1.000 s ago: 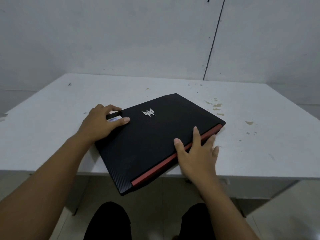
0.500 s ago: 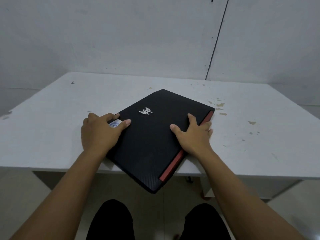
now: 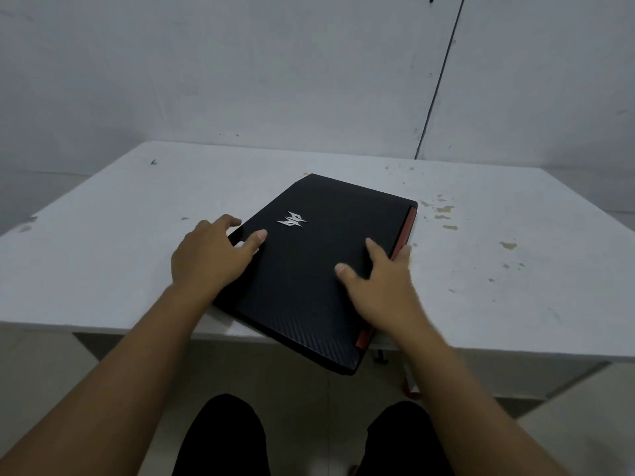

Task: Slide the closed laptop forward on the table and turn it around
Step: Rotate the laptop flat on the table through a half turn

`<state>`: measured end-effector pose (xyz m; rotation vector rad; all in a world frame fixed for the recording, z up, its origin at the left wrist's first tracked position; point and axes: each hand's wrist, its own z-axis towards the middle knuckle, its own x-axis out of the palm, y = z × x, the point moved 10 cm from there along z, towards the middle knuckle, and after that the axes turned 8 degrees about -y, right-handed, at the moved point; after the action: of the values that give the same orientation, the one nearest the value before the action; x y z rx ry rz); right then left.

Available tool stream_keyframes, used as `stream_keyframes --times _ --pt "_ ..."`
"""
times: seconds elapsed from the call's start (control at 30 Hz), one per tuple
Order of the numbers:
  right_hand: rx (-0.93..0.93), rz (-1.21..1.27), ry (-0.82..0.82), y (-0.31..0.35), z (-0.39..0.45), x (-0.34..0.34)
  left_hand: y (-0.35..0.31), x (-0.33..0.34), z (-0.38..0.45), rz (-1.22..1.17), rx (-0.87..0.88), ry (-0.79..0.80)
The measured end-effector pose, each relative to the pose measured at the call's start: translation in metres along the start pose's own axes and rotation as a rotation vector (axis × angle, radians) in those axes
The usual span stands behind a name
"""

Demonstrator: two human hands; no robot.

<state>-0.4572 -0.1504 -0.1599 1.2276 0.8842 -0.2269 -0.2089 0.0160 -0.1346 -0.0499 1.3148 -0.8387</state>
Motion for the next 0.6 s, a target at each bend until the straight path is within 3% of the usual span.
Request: stream_keyframes --times 0.17,0.4,0.6 --pt "-0.01 0.003 -0.047 0.016 -0.05 0.013 -0.002 0.018 0.033 -0.141 0.091 0.171" --pt "-0.061 0.023 -0.028 0.021 -0.046 0.012 -0.013 0.012 0.024 -0.166 0.231 0.127" --pt "-0.122 0.085 -0.027 0.016 -0.037 0.007 0.003 0.008 0.015 -0.069 0.17 0.075"
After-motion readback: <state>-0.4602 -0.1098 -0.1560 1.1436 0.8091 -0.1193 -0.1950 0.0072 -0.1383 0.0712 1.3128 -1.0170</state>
